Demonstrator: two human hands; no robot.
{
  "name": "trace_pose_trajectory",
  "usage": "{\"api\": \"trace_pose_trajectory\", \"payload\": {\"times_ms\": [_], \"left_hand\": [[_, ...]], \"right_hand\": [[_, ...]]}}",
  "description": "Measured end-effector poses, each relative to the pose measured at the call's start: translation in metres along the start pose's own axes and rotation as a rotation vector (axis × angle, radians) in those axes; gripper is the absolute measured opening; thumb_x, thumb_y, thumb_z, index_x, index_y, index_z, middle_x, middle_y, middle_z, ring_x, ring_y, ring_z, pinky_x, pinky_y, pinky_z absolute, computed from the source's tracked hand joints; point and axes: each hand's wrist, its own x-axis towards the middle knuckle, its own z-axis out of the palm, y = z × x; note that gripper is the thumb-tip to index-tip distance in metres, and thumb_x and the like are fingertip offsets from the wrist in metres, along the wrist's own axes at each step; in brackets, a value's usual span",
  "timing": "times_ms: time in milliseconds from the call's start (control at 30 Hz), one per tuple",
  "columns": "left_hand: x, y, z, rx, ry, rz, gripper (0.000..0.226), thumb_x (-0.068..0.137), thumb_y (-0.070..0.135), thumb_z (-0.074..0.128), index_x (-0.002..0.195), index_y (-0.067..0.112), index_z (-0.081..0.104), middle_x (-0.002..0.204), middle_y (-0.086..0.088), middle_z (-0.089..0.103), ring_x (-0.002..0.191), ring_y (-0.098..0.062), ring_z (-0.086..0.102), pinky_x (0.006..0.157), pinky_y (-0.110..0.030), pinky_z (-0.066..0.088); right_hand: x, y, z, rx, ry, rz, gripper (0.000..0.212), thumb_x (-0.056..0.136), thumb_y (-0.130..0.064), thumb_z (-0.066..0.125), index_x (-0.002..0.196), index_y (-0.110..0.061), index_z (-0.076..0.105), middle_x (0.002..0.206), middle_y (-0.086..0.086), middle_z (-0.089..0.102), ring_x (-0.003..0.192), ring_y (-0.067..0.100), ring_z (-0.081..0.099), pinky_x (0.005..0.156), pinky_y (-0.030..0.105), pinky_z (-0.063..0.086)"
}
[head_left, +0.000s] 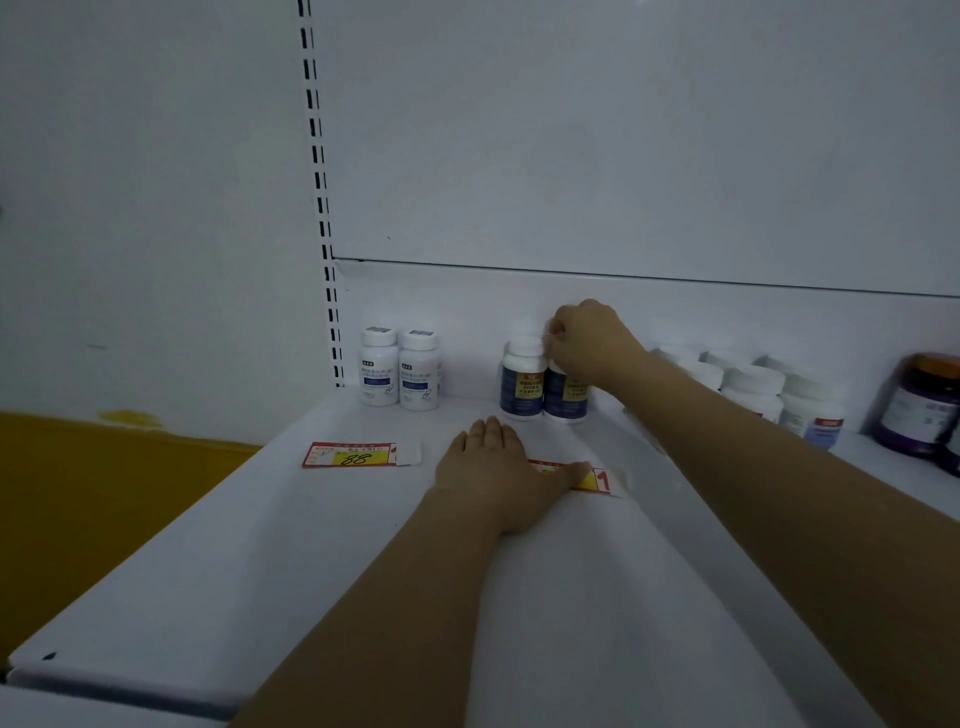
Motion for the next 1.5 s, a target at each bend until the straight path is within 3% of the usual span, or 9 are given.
{"api": "trace_pose_trajectory", "payload": {"times_ms": [167,333,400,500,600,767,1067,1267,1500], "left_hand": [[-0.002,0.001,0.0,-0.042,0.029,0.005,0.101,0.082,0.078,0.013,0.15,0.005,-0.002,0.159,-0.01,-0.002,0.147,-0.022,-0.001,0.118,-0.036,0.0],[-0.001,0.001,-0.003,-0.107,0.044,0.0,0.1,0.084,0.077,0.017,0.15,0.004,0.0,0.159,-0.012,0.0,0.147,-0.023,0.002,0.118,-0.037,0.003],[0.001,0.004,-0.004,-0.163,0.117,0.01,0.099,0.083,0.077,0.027,0.15,0.005,0.011,0.157,-0.012,0.015,0.144,-0.025,0.016,0.117,-0.037,0.015],[0.003,0.01,-0.013,-0.39,0.234,0.079,0.08,0.08,0.068,0.051,0.14,0.016,0.037,0.14,-0.004,0.045,0.126,-0.02,0.045,0.099,-0.03,0.036],[0.002,0.016,-0.024,-0.61,0.255,0.182,0.058,0.083,0.05,0.063,0.131,0.023,0.046,0.126,0.003,0.057,0.111,-0.013,0.055,0.088,-0.022,0.036],[-0.003,0.016,-0.029,-0.648,0.235,0.26,0.03,0.085,0.039,0.065,0.111,0.028,0.056,0.09,0.013,0.057,0.075,0.003,0.051,0.063,-0.008,0.033],[-0.008,0.013,-0.029,-0.791,0.164,0.298,0.034,0.079,0.031,0.074,0.11,0.02,0.065,0.096,0.003,0.068,0.09,-0.011,0.063,0.078,-0.016,0.046],[-0.009,0.014,-0.03,-0.774,0.148,0.33,0.028,0.078,0.031,0.074,0.105,0.026,0.065,0.09,0.01,0.066,0.082,-0.001,0.062,0.071,-0.008,0.042],[-0.012,0.016,-0.033,-0.827,0.121,0.322,0.034,0.077,0.031,0.075,0.109,0.024,0.066,0.1,0.002,0.071,0.094,-0.011,0.065,0.083,-0.016,0.046]], "right_hand": [[-0.007,0.004,0.013,-0.14,-0.013,-0.02,0.035,0.096,-0.011,0.041,0.13,-0.006,0.044,0.129,0.016,0.044,0.119,0.031,0.039,0.102,0.034,0.031],[-0.007,0.011,-0.012,0.119,0.061,0.016,0.033,0.091,-0.012,0.05,0.121,-0.007,0.061,0.123,0.015,0.057,0.113,0.028,0.052,0.097,0.03,0.042],[-0.014,0.011,-0.032,0.186,0.101,-0.019,0.031,0.092,-0.016,0.054,0.12,-0.008,0.063,0.121,0.011,0.061,0.11,0.022,0.054,0.086,0.022,0.041],[-0.025,0.009,-0.057,0.24,0.074,-0.049,0.032,0.09,-0.028,0.06,0.118,-0.014,0.065,0.118,0.004,0.062,0.099,0.013,0.053,0.078,0.021,0.038],[-0.037,0.006,-0.069,0.318,0.04,-0.042,0.032,0.086,-0.037,0.065,0.111,-0.018,0.067,0.11,-0.001,0.064,0.095,0.01,0.054,0.074,0.021,0.04],[-0.057,0.011,-0.053,0.474,0.102,-0.018,0.034,0.085,-0.044,0.064,0.106,-0.018,0.07,0.096,-0.007,0.064,0.09,0.007,0.057,0.068,0.014,0.043],[-0.073,0.036,-0.029,1.062,0.029,0.012,0.019,0.093,-0.026,0.057,0.104,-0.018,0.07,0.104,0.0,0.071,0.098,0.013,0.066,0.089,0.025,0.052],[-0.073,0.04,-0.027,1.093,0.05,0.008,0.022,0.091,-0.028,0.061,0.106,-0.016,0.07,0.103,0.002,0.072,0.1,0.017,0.067,0.095,0.033,0.052],[-0.073,0.04,-0.026,1.06,0.088,0.002,0.027,0.093,-0.028,0.057,0.112,-0.014,0.068,0.106,0.001,0.07,0.101,0.016,0.065,0.096,0.035,0.051]]}}
